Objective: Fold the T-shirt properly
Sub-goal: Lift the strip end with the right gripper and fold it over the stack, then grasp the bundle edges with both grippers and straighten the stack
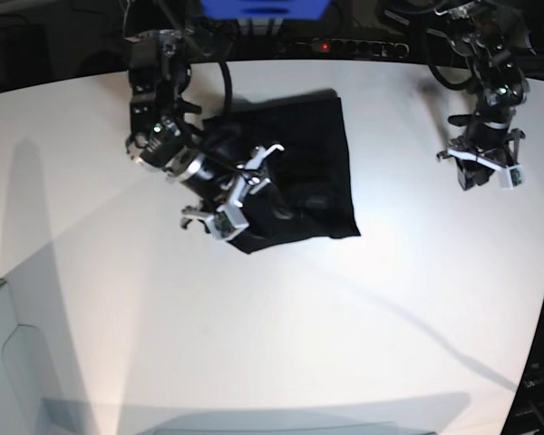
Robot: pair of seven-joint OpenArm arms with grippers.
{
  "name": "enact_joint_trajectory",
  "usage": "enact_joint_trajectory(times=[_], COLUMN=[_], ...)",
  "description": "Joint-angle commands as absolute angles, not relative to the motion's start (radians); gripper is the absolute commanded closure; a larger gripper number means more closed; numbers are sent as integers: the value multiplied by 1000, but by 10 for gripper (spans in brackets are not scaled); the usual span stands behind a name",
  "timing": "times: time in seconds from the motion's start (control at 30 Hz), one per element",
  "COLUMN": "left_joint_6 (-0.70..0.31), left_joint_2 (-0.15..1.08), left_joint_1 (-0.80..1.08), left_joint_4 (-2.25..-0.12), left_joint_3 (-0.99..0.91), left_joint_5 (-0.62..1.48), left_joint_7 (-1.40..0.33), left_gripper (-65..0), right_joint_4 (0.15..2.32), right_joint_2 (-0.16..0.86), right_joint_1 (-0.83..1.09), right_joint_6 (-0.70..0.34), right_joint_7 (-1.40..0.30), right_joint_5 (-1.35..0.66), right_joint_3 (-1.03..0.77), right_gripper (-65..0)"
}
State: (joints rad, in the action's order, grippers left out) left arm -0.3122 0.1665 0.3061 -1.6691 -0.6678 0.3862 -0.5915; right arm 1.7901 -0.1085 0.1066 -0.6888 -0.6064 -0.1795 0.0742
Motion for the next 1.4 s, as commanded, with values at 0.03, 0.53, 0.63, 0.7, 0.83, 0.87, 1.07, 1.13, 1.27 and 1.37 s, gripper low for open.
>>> enact_joint_trajectory(times=[0.03,0.53,0.63,0.7,0.83,0.87,1.07,1.13,1.27,1.37], left_joint_6=[-318,-318,-318,-318,-318,-318,-318,-318,-318,-318], left_joint_2=[182,183,183,183,183,176,173,173,170,120], left_joint_1=[305,298,300,303,306,306,295,295,306,341], left_joint_4=[-1687,-1687,-1687,-1687,-1702,-1715,-1782,-1787,-1788,-1831], left_joint_3=[-677,-682,-682,-682,-690,-700,-777,-811,-857,-868], left_joint_5=[394,394,394,394,394,394,435,484,575,653], left_joint_7=[-570,-570,-570,-570,-570,-570,-713,-750,-814,-874], left_gripper=[-181,-181,-181,-181,-181,-181,-182,-187,-286,-383], right_joint_4=[1807,1701,1713,1735,1782,1791,1817,1814,1814,1822], right_joint_2=[-88,2,45,74,97,96,53,44,44,58], right_joint_1=[113,205,174,165,150,150,151,151,156,151], right_joint_6=[-698,-698,-698,-698,-698,-698,-698,-698,-698,-698], right_joint_7=[-581,-581,-581,-581,-581,-581,-581,-581,-581,-581], right_joint_5=[-200,-202,-205,-205,-205,-205,-203,-200,-200,-200], right_joint_3=[54,380,492,545,561,536,415,410,406,398], right_gripper=[-328,-328,-328,-331,-329,-329,-331,-331,-331,-331])
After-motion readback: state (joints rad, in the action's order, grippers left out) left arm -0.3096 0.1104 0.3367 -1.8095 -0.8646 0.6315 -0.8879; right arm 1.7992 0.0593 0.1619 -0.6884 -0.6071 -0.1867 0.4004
